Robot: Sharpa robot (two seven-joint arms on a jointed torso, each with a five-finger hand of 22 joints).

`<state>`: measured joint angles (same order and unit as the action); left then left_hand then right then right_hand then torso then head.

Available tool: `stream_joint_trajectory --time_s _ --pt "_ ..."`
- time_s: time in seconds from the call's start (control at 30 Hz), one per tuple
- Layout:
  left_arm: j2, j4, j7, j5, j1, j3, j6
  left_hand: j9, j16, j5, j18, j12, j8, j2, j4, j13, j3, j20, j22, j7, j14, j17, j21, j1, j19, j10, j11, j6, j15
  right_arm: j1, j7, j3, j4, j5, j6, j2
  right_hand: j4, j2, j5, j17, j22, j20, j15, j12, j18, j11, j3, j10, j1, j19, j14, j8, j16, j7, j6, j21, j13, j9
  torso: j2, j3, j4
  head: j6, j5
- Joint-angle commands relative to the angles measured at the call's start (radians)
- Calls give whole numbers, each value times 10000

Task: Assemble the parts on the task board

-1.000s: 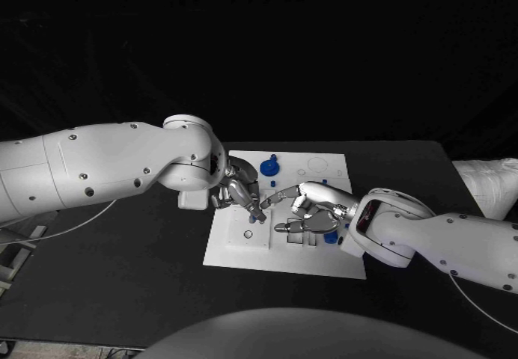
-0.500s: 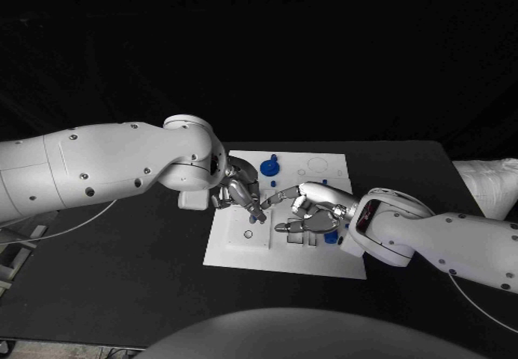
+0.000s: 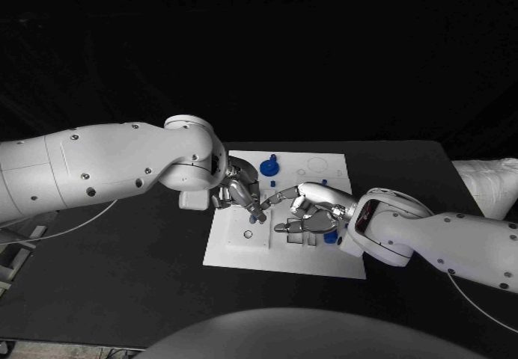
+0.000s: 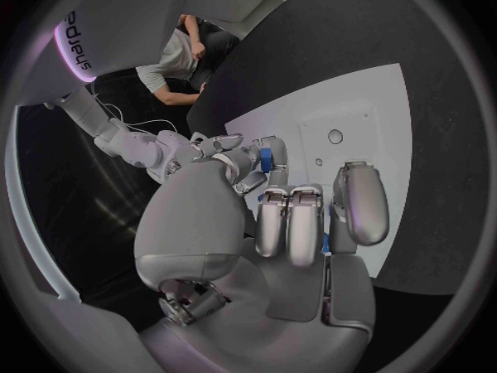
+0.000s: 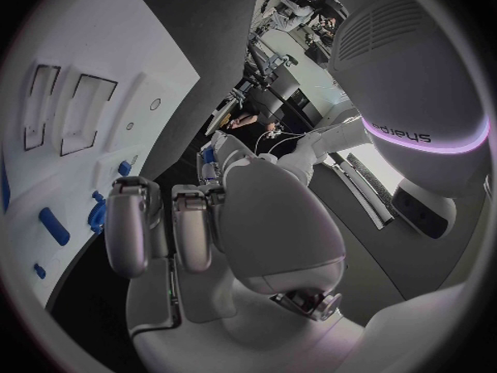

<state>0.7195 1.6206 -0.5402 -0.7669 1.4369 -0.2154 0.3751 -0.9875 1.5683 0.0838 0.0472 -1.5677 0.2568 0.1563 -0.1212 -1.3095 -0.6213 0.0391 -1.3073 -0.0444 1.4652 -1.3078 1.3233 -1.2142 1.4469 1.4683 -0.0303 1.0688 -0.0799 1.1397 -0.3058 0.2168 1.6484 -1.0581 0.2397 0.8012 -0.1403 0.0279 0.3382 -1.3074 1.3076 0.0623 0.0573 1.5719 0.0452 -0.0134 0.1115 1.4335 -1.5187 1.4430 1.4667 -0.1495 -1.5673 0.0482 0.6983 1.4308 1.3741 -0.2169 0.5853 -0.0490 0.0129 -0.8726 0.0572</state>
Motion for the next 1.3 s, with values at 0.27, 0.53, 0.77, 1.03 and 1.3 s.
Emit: stream_joint_trajectory --time_s 0.27,0.53,0.77,1.03,1.3 --pt "-32 -3 43 72 6 8 -10 -5 25 72 86 36 30 -20 213 -2529 -278 -28 -1897 163 1056 -2630 -68 -56 -20 932 -37 112 29 -22 54 3 -45 -66 -273 -29 1 -88 -76 -2634 2078 -80 76 -11 -26 385 88 1373 19 -2 1041 58 -34 -4 70 -47 1967 13 -1 -1 0 0 13" --pt "-24 -14 61 72 4 8 -32 -3 25 82 88 35 33 -23 201 -2531 -270 -28 -1895 163 1056 -2630 -75 -58 -24 934 -38 108 29 -36 73 3 -61 -66 -277 -30 -11 -121 -98 -2634 2075 -103 71 -11 -28 340 192 1373 73 -10 1041 -48 -34 91 391 -57 1967 12 0 0 0 0 28" --pt "-20 -19 74 74 4 8 -48 -1 25 98 86 45 38 -28 184 -2518 -259 -28 -1896 163 1056 -2630 -70 -62 -22 919 -38 105 29 -41 84 3 -60 -66 -278 -15 -11 -145 -112 -2634 2075 -85 35 -11 -31 289 281 1373 111 -12 1041 -159 -34 162 664 -59 1967 -22 0 -2 1 0 42" --pt "-12 -11 85 78 3 8 -68 1 25 115 88 46 45 -36 163 -2517 -246 -29 -1894 162 1056 -2630 -79 -65 -27 917 -38 101 28 -46 116 3 -66 -66 -316 -27 -10 -156 -165 -2634 2075 -67 7 -11 -32 253 330 1373 142 -12 1041 -250 -34 210 861 -60 1967 -58 -1 -3 -3 0 46" --pt "10 -12 77 80 2 8 -98 3 25 133 88 51 53 -43 140 -2511 -229 -29 -1894 162 1056 -2630 -78 -67 -27 912 -38 98 28 -50 167 4 -62 -68 -345 4 -8 -162 -188 -2634 2076 -57 -5 -11 -32 236 349 1373 155 -11 1041 -283 -34 232 935 -58 1967 -73 3 1 1 0 50"
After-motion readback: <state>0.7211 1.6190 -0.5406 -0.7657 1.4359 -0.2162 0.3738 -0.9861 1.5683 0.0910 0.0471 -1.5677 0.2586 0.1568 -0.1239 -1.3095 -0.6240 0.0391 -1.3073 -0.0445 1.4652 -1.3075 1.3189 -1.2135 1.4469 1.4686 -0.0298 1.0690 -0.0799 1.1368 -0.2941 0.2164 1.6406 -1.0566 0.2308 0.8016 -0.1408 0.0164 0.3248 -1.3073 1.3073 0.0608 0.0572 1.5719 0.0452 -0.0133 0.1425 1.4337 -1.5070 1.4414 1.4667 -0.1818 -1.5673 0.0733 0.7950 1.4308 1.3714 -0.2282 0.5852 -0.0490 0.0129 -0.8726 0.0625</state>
